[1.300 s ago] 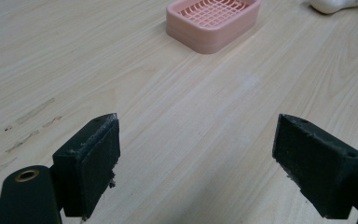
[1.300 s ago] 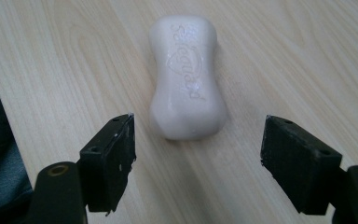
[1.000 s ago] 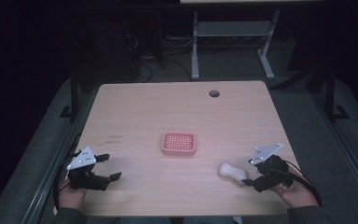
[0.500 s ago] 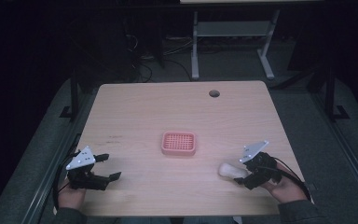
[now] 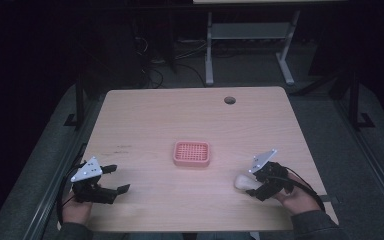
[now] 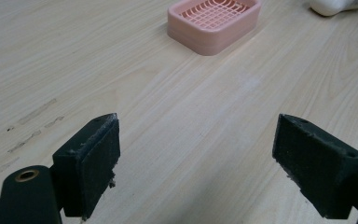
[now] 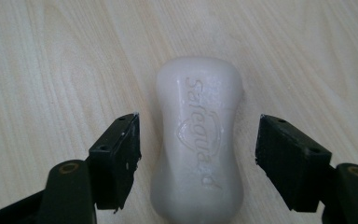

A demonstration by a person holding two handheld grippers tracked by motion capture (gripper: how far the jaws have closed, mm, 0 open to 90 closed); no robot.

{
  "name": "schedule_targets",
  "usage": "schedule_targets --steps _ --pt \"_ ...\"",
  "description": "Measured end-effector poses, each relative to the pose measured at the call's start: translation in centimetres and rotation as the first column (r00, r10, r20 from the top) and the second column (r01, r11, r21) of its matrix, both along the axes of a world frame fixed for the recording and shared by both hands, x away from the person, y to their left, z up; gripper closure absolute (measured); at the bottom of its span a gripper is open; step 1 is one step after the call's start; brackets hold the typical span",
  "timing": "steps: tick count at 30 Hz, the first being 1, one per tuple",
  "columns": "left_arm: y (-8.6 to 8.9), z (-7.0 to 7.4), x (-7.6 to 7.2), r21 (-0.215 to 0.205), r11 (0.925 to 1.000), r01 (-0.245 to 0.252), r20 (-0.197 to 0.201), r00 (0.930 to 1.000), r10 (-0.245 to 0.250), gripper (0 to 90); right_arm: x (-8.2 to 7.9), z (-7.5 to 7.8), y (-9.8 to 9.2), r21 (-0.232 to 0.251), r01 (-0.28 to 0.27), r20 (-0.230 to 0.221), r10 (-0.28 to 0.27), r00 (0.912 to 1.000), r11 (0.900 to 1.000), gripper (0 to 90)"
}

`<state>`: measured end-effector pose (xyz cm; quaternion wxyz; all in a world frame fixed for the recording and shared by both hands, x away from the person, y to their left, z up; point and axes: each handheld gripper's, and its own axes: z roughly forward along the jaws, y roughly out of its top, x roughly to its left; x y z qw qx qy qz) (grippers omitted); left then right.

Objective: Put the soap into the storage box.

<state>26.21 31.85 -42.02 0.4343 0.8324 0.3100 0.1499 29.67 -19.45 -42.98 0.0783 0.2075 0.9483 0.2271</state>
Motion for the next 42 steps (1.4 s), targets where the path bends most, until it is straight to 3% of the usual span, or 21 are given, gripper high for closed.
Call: schedule_targets --steps 18,25,42 --pt "0.0 0.0 0.0 -0.001 1.0000 0.001 0.001 1.0000 -0.001 14.8 0.7 -1.3 0.9 -0.056 0.008 -0.020 -0.009 0.9997 0.998 40.1" --pt "-0.1 0.0 0.1 0.004 1.0000 0.003 0.001 1.0000 -0.003 14.8 0.7 -1.7 1.0 -0.051 -0.007 -0.031 0.006 0.9995 0.999 46.5" --pt "0.0 0.0 0.0 -0.001 1.0000 0.001 0.003 1.0000 -0.001 14.8 0.8 -1.6 0.7 -0.031 -0.004 -0.042 0.003 0.9991 1.000 48.7"
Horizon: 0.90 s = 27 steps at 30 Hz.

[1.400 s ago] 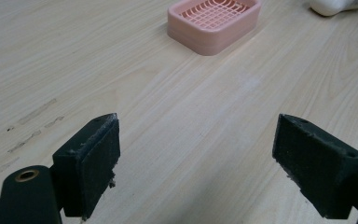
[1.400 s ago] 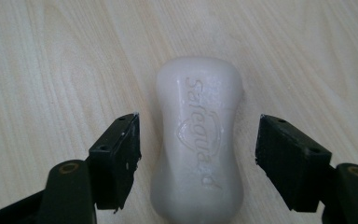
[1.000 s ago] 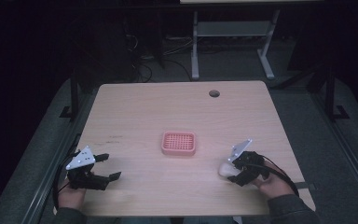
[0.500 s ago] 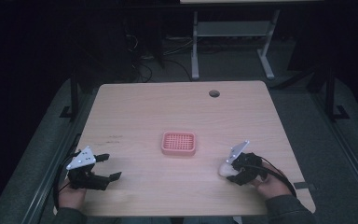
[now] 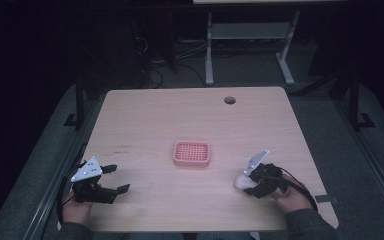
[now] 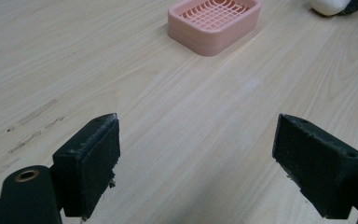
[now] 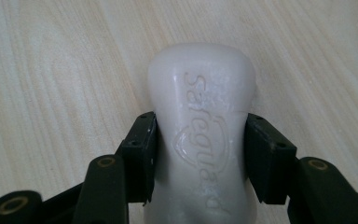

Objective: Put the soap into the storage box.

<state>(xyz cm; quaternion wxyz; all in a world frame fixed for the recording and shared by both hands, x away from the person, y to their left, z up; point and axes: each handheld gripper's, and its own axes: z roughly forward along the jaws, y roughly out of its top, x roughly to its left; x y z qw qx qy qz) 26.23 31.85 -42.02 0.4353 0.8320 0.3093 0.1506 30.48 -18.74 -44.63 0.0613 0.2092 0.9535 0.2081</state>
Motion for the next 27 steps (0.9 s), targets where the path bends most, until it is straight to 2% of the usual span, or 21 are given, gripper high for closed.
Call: schedule_targets --steps 12,20,27 --pt "0.1 0.1 0.0 0.003 1.0000 -0.001 0.003 1.0000 0.001 14.8 -0.2 1.0 0.6 0.026 -0.029 0.011 0.029 0.9995 0.999 48.8" --pt "0.2 0.1 0.0 -0.003 1.0000 -0.003 0.007 1.0000 0.003 14.8 0.2 1.9 1.5 0.040 -0.057 0.028 0.056 0.9980 0.998 48.8" --pt "0.1 0.1 0.0 0.000 1.0000 0.001 0.006 1.0000 -0.001 14.8 0.8 2.3 2.2 0.038 -0.070 0.024 0.069 0.9973 0.997 48.9"
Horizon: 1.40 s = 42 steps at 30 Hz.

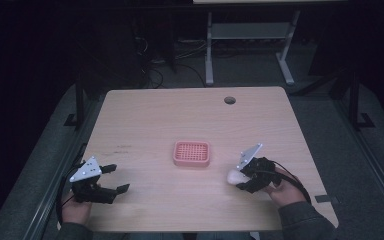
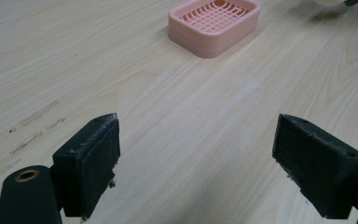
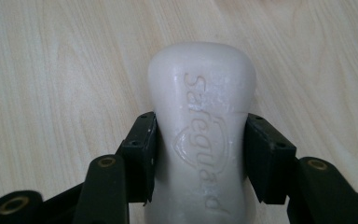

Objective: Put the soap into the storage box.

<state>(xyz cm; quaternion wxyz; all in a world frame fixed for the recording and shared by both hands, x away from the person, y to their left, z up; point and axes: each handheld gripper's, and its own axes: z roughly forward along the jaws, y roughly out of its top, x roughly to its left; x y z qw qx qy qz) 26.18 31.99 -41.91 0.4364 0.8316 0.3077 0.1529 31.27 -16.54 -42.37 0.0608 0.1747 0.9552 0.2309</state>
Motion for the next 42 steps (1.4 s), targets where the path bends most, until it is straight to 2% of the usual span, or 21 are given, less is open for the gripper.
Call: schedule_targets --steps 9,20,25,29,35,38,42 --pt "0.0 0.0 0.0 -0.002 1.0000 0.000 -0.001 1.0000 0.000 14.8 0.8 1.0 0.9 0.018 -0.026 0.005 0.026 0.9996 0.999 48.9" --pt "0.0 0.0 0.0 -0.002 1.0000 0.000 -0.002 1.0000 0.000 14.8 2.3 1.6 2.6 -0.013 -0.064 0.004 0.064 0.9980 0.998 48.9" --pt "0.0 0.0 0.1 -0.002 1.0000 0.000 -0.003 1.0000 0.000 14.8 3.0 1.7 3.1 0.004 -0.074 0.000 0.074 0.9973 0.997 48.9" --pt "0.0 0.0 0.1 -0.006 1.0000 -0.002 -0.002 1.0000 0.002 14.8 3.5 1.6 3.8 -0.013 -0.088 -0.002 0.088 0.9962 0.996 48.9" --pt "0.0 0.0 0.1 -0.004 1.0000 0.000 -0.003 1.0000 0.000 14.8 4.2 1.9 4.6 -0.016 -0.101 -0.004 0.101 0.9949 0.995 48.9" --pt "0.0 0.0 0.1 -0.014 0.9999 -0.005 -0.004 1.0000 0.004 14.8 4.5 2.1 4.9 -0.002 -0.108 -0.004 0.108 0.9941 0.994 48.9" --pt "0.0 0.0 0.1 -0.007 1.0000 0.001 0.005 1.0000 -0.001 14.8 5.0 2.3 5.3 -0.013 -0.116 -0.012 0.116 0.9932 0.993 48.9"
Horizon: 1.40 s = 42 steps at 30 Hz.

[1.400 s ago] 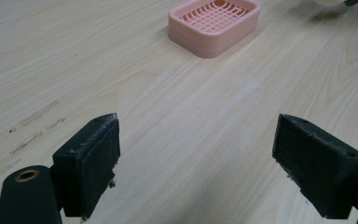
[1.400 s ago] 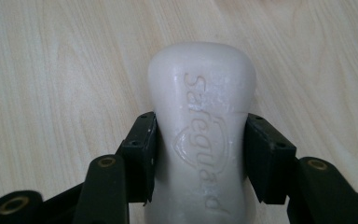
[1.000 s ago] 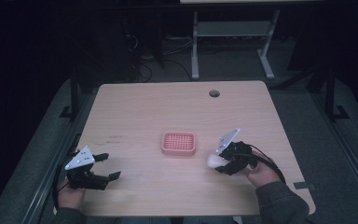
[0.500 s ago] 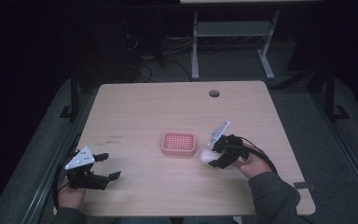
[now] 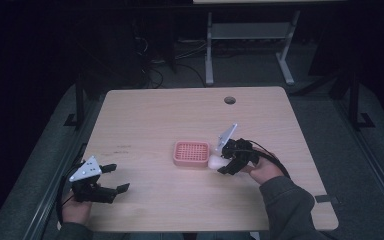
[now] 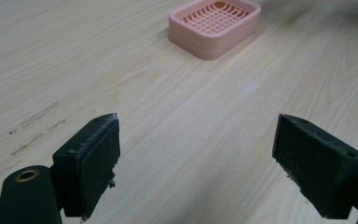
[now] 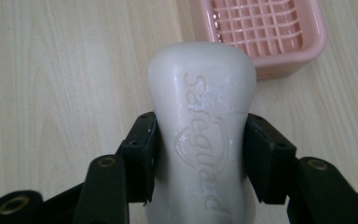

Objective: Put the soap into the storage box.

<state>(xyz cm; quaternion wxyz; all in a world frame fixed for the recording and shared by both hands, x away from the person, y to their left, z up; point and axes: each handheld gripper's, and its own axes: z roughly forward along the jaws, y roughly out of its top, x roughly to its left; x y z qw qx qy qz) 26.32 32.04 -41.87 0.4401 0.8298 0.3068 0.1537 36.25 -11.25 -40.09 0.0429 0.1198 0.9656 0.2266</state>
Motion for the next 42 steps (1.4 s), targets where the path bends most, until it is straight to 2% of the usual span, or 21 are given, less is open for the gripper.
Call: schedule_targets --steps 5,15,18,26,42 --pt "0.0 0.0 0.0 -0.004 1.0000 -0.002 -0.003 1.0000 0.002 14.8 0.6 0.1 0.4 0.011 -0.007 -0.011 0.007 0.9999 1.000 48.9" --pt "0.0 0.0 0.0 -0.003 1.0000 -0.001 0.000 1.0000 0.001 14.8 1.3 0.2 1.8 -0.018 -0.028 -0.013 0.028 0.9995 0.999 48.9" --pt "0.0 0.0 0.0 -0.003 1.0000 0.000 -0.001 1.0000 0.000 14.8 1.5 0.3 1.9 -0.003 -0.029 -0.017 0.029 0.9994 1.000 48.9" --pt "0.0 0.0 0.0 -0.005 1.0000 -0.001 -0.003 1.0000 0.001 14.8 1.9 0.1 2.3 -0.006 -0.029 -0.029 0.028 0.9992 1.000 48.8" --pt "0.0 0.0 0.0 -0.007 1.0000 0.001 -0.001 1.0000 -0.001 14.8 3.3 1.1 4.3 -0.006 -0.057 -0.025 0.057 0.9980 0.998 48.8"
